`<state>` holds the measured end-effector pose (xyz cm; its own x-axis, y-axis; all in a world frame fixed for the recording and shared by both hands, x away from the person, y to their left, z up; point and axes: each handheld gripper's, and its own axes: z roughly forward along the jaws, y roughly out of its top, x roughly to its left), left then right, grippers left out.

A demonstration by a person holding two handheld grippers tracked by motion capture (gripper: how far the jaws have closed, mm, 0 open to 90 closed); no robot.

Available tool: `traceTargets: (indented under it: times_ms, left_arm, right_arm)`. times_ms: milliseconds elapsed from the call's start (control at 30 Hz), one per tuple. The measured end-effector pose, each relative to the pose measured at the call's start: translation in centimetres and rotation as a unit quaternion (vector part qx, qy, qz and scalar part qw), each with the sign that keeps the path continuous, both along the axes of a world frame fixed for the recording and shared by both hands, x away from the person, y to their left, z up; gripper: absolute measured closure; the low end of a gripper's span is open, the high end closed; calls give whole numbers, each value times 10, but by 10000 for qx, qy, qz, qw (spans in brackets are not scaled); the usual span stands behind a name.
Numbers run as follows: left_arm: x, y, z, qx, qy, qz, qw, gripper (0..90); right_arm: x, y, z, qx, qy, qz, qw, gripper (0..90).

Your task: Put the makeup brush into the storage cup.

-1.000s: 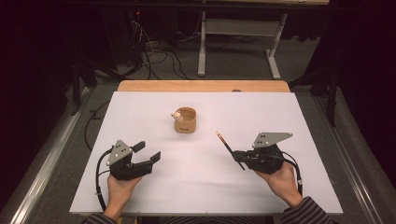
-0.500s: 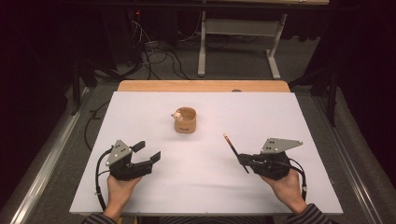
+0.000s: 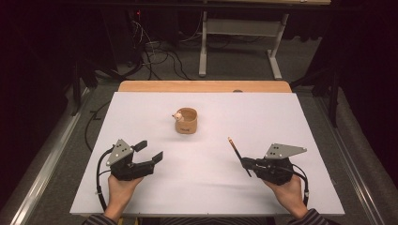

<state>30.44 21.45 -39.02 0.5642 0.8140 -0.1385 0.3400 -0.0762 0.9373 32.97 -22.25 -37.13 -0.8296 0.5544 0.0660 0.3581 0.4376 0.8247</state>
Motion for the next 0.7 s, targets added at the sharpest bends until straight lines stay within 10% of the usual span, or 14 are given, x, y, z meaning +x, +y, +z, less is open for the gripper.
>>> traceTargets:
  times_ms: [700]
  left_arm:
    - [-10, -21, 24, 91, -295, -353, 9989, 253]
  right_arm:
    - [5, 2, -3, 229, -87, -46, 9997, 860]
